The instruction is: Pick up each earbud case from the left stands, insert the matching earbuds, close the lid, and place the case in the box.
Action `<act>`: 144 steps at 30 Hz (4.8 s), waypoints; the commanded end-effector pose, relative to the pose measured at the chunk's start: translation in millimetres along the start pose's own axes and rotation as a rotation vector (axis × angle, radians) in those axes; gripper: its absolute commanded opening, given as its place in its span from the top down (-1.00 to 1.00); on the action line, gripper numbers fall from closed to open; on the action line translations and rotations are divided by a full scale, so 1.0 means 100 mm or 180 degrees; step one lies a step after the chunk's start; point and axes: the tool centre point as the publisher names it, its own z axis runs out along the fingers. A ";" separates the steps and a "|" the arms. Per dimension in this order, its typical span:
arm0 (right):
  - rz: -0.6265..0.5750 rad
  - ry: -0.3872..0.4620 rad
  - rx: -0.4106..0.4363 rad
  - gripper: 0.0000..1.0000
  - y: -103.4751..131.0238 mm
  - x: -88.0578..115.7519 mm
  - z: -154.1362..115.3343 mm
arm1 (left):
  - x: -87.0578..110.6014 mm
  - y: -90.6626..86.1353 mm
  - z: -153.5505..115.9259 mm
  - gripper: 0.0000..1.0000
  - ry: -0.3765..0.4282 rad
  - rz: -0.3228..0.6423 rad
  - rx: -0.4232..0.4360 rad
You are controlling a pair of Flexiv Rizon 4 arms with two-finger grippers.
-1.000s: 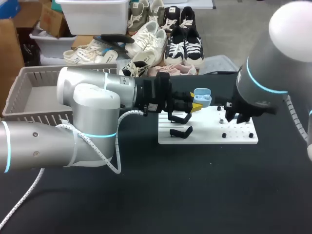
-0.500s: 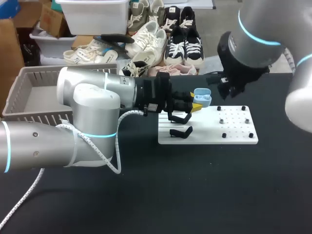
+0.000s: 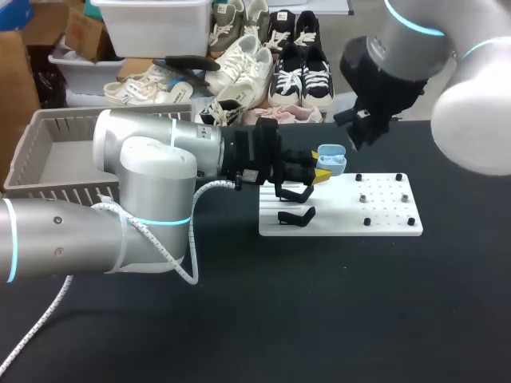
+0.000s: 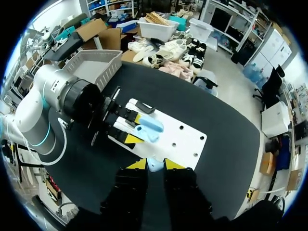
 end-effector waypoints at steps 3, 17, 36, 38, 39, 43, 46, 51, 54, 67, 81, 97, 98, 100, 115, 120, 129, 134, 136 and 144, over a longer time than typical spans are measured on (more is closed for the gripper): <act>-0.0071 0.0016 -0.0106 1.00 0.00 -0.09 0.10 | 0.00 -0.01 0.00 1.00 -0.0006 0.0004 -0.0019; -0.0201 -0.0328 -0.0305 1.00 0.10 -0.24 0.25 | 0.00 -0.01 0.00 1.00 -0.0006 0.0004 -0.0019; -0.0385 -0.0410 -0.0248 1.00 0.25 -0.27 0.44 | 0.00 -0.01 0.00 1.00 -0.0006 0.0004 -0.0019; -0.0382 -0.0409 -0.0255 1.00 0.25 -0.27 0.46 | 0.00 -0.01 0.00 1.00 -0.0006 0.0004 -0.0019; -0.0380 -0.0410 -0.0258 1.00 0.25 -0.27 0.47 | 0.00 -0.01 0.00 1.00 -0.0006 0.0004 -0.0019; -0.0369 -0.0395 -0.0261 1.00 0.25 -0.26 0.51 | 0.00 -0.01 0.00 1.00 -0.0006 0.0004 -0.0019; -0.0344 -0.0374 -0.0273 1.00 0.24 -0.25 0.55 | 0.00 -0.01 0.00 1.00 -0.0006 0.0004 -0.0019; -0.0332 -0.0365 -0.0282 1.00 0.24 -0.26 0.58 | 0.00 -0.01 0.00 1.00 -0.0006 0.0004 -0.0019; -0.0312 -0.0359 -0.0287 1.00 0.23 -0.27 0.60 | 0.00 -0.01 0.00 1.00 -0.0006 0.0004 -0.0019; -0.0280 -0.0331 -0.0273 1.00 0.22 -0.32 0.64 | 0.00 -0.01 0.00 1.00 -0.0006 0.0004 -0.0019; -0.0293 -0.0320 -0.0263 1.00 0.24 -0.33 0.63 | 0.00 -0.01 0.00 1.00 -0.0006 0.0004 -0.0019; -0.0314 -0.0317 -0.0264 1.00 0.29 -0.30 0.60 | 0.00 -0.01 0.00 1.00 -0.0006 0.0004 -0.0019; -0.0319 -0.0317 -0.0261 1.00 0.29 -0.30 0.60 | 0.00 -0.01 0.00 1.00 -0.0006 0.0004 -0.0019; -0.0323 -0.0314 -0.0260 1.00 0.29 -0.30 0.60 | 0.00 -0.01 0.00 1.00 -0.0006 0.0004 -0.0019; -0.0302 -0.0275 -0.0247 1.00 0.29 -0.27 0.61 | 0.00 -0.01 0.00 1.00 -0.0006 0.0004 -0.0019; -0.0283 -0.0259 -0.0243 1.00 0.28 -0.26 0.62 | 0.00 -0.01 0.00 1.00 -0.0006 0.0004 -0.0019; -0.0245 -0.0236 -0.0231 1.00 0.25 -0.24 0.62 | 0.00 -0.01 0.00 1.00 -0.0006 0.0004 -0.0019; -0.0217 -0.0229 -0.0219 1.00 0.23 -0.22 0.62 | 0.00 -0.01 0.00 1.00 -0.0006 0.0004 -0.0019; -0.0211 -0.0226 -0.0216 1.00 0.23 -0.22 0.62 | 0.00 -0.01 0.00 1.00 -0.0006 0.0004 -0.0019; -0.0210 -0.0223 -0.0217 1.00 0.24 -0.22 0.63 | 0.00 -0.01 0.00 1.00 -0.0006 0.0004 -0.0019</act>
